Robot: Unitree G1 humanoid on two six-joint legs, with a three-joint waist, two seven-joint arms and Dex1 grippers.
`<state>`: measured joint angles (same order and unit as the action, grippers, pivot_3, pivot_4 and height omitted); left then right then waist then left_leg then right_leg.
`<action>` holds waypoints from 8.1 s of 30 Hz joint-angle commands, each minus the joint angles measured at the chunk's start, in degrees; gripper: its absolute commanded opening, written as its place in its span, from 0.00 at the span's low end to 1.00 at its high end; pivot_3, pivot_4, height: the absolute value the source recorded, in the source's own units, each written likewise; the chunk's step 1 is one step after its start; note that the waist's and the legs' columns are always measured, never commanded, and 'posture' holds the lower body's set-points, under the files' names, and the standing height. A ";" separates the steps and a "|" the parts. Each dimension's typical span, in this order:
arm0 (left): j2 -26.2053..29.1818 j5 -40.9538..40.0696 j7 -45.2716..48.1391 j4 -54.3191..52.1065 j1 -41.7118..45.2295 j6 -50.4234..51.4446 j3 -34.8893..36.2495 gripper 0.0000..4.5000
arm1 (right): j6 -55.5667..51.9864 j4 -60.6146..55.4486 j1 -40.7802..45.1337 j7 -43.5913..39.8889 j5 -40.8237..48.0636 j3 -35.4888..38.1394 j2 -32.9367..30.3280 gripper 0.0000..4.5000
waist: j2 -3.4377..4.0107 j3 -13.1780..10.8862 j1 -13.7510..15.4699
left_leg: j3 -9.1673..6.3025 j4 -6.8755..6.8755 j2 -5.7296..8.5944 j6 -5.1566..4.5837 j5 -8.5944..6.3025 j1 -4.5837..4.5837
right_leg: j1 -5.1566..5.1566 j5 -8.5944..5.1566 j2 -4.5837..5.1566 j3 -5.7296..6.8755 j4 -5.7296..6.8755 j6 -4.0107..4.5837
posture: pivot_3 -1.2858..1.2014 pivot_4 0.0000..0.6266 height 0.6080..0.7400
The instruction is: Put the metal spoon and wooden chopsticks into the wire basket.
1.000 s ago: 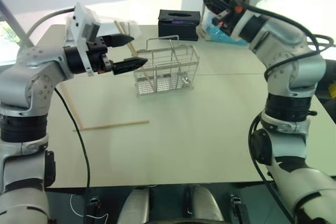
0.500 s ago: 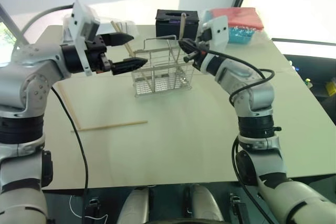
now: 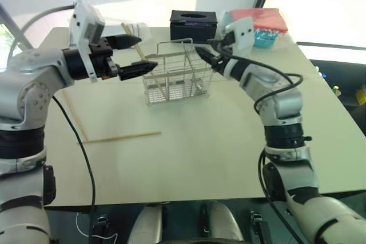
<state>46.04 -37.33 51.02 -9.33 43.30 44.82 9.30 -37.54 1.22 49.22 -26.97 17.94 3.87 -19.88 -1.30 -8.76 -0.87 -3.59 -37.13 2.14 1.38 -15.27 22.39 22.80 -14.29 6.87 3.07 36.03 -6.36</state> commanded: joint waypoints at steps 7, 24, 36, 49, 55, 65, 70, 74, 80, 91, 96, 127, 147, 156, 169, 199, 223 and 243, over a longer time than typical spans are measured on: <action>1.21 3.29 -21.86 -0.30 -1.59 7.74 13.52 1.00 | -7.87 -16.58 -1.49 -25.20 20.67 10.43 -21.61 0.56 | -0.03 -0.01 0.19 | -0.02 0.02 -0.05 -0.11 -0.06 -0.02 | -0.07 -0.01 0.01 0.03 -0.06 -0.03 | 0.52 0.24 0.45; -5.42 22.05 -54.95 40.99 15.75 13.83 14.66 1.00 | -9.42 -27.25 -19.22 -27.55 27.62 10.08 -27.79 0.56 | -0.45 0.19 1.33 | -0.02 0.00 -0.01 -0.08 -0.09 -0.05 | -0.23 0.03 0.14 0.07 -0.56 -0.13 | 0.52 0.24 0.45; -7.61 25.71 -57.50 72.96 24.69 1.54 13.24 1.00 | -12.46 -35.92 -27.35 -20.72 34.38 12.63 -27.89 0.56 | -0.65 0.24 1.76 | 0.04 0.01 0.04 -0.06 -0.10 0.04 | -0.19 0.10 0.32 0.16 -0.67 -0.26 | 0.52 0.24 0.45; -8.42 24.35 -63.50 81.47 23.93 -0.22 16.01 1.00 | -10.41 -35.63 -28.58 -18.78 35.13 12.81 -29.09 0.56 | -0.68 0.27 1.62 | 0.12 0.01 0.05 -0.06 -0.10 0.03 | -0.17 0.13 0.41 0.17 -0.65 -0.31 | 0.52 0.24 0.45; -8.44 24.25 -65.28 81.96 23.20 -0.17 16.18 0.82 | -9.38 -35.89 -28.98 -17.41 34.80 12.51 -28.60 0.57 | -0.67 0.27 1.57 | 0.16 0.02 0.05 -0.06 -0.10 0.01 | -0.15 0.13 0.46 0.17 -0.62 -0.31 | 0.52 0.24 0.45; -8.47 23.92 -67.39 82.23 23.77 -0.29 16.83 0.02 | -8.52 -35.38 -28.39 -15.98 35.08 12.17 -28.54 0.57 | -0.71 0.31 1.72 | 0.15 0.00 0.14 -0.07 -0.11 0.01 | -0.19 0.14 0.53 0.21 -0.62 -0.33 | 0.52 0.24 0.45; -8.42 23.08 -68.57 82.16 24.13 -0.58 17.91 0.02 | -8.10 -35.06 -28.35 -15.91 34.80 11.83 -28.50 0.57 | -0.71 0.31 1.68 | 0.16 0.00 0.14 -0.07 -0.11 0.01 | -0.18 0.14 0.53 0.21 -0.62 -0.33 | 0.52 0.24 0.45; -7.67 22.50 -69.25 81.44 24.04 -3.76 19.02 0.02 | -7.81 -34.77 -28.08 -15.97 34.55 11.56 -28.51 0.57 | -0.71 0.31 1.68 | 0.15 0.00 0.13 -0.07 -0.11 0.01 | -0.17 0.14 0.54 0.21 -0.62 -0.33 | 0.52 0.24 0.45; -5.68 20.82 -66.72 79.86 25.36 -8.99 20.92 0.02 | -7.42 -34.82 -28.65 -15.82 34.32 11.43 -28.50 0.57 | -0.74 0.30 1.67 | 0.15 0.00 0.12 -0.06 -0.11 0.03 | -0.16 0.14 0.56 0.22 -0.64 -0.33 | 0.52 0.24 0.45; -3.70 14.52 -47.57 69.24 32.71 -15.15 22.31 0.02 | -7.70 -35.18 -29.74 -15.88 34.97 12.33 -29.24 0.57 | -0.82 0.28 1.71 | 0.16 0.00 0.14 -0.06 -0.11 0.07 | -0.16 0.14 0.67 0.30 -0.67 -0.33 | 0.52 0.24 0.45; -6.34 10.81 -28.61 54.30 32.74 -15.51 16.97 0.02 | -7.80 -34.99 -29.90 -16.06 34.86 12.36 -29.59 0.57 | -0.80 0.28 1.65 | 0.17 0.00 0.14 -0.05 -0.10 0.09 | -0.19 0.14 0.69 0.33 -0.70 -0.33 | 0.52 0.24 0.45; -30.26 12.82 -16.39 37.19 21.15 -30.48 2.11 0.02 | -9.68 -37.87 -31.47 -4.78 41.11 16.92 -29.10 0.57 | -0.63 0.26 1.65 | 0.14 -0.08 0.12 -0.27 -0.17 0.04 | -0.34 0.15 0.51 0.32 -0.81 -0.32 | 0.52 0.24 0.45; -34.14 15.63 -17.93 37.66 15.90 -36.68 1.43 0.99 | -10.22 -36.05 -30.14 -2.19 43.00 17.36 -31.05 0.57 | -0.62 0.27 1.70 | 0.14 -0.11 0.12 -0.40 -0.24 0.06 | -0.35 0.14 0.50 0.33 -0.83 -0.32 | 0.52 0.24 0.45; -17.80 6.40 -3.19 23.43 19.56 -11.31 -0.83 0.99 | -6.31 -34.97 -34.41 -13.46 36.73 15.85 -34.85 0.57 | -0.51 0.22 1.32 | 0.13 -0.04 0.01 -0.40 -0.24 0.07 | -0.28 0.13 0.31 0.31 -0.83 -0.30 | 0.52 0.24 0.45; 7.00 3.54 25.77 4.96 7.22 2.85 -14.14 0.99 | 2.91 -33.73 -38.98 -24.73 25.72 8.87 -34.58 0.57 | -0.23 0.15 1.37 | 0.11 -0.02 -0.05 -0.39 -0.24 0.00 | -0.34 0.02 0.31 0.20 -0.90 -0.10 | 0.52 0.24 0.45; 0.27 33.02 31.39 8.27 7.77 1.66 -50.70 0.99 | -0.26 -39.93 -42.26 -16.28 28.75 11.16 -29.48 0.57 | -0.24 0.13 1.65 | 0.11 -0.10 0.04 -0.51 -0.28 0.06 | -0.36 0.00 0.38 0.22 -0.90 -0.09 | 0.52 0.24 0.45; -5.40 44.04 28.70 11.62 5.78 1.30 -51.89 0.02 | -1.84 -38.49 -39.19 -13.90 31.73 12.09 -29.65 0.57 | 0.13 0.70 1.65 | 0.11 -0.15 0.06 -0.66 -0.36 -0.03 | -0.50 -0.03 0.39 0.23 -0.88 -0.15 | 0.52 0.24 0.45; -12.51 23.43 33.87 26.81 24.12 -7.84 -24.03 0.02 | -1.79 -35.57 -35.30 -15.47 30.51 10.16 -29.58 0.57 | -0.05 0.53 1.54 | 0.11 -0.21 0.17 -0.72 -0.39 0.20 | -0.34 0.07 0.49 0.29 -0.92 -0.35 | 0.52 0.24 0.45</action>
<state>33.11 -11.44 83.21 17.48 65.49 35.44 -17.51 -39.62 -34.31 12.91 -42.17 48.45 13.61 -49.36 -1.35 -8.23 0.67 -3.48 -37.33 2.31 0.66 -15.66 22.58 22.46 -14.22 7.36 3.36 35.12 -6.72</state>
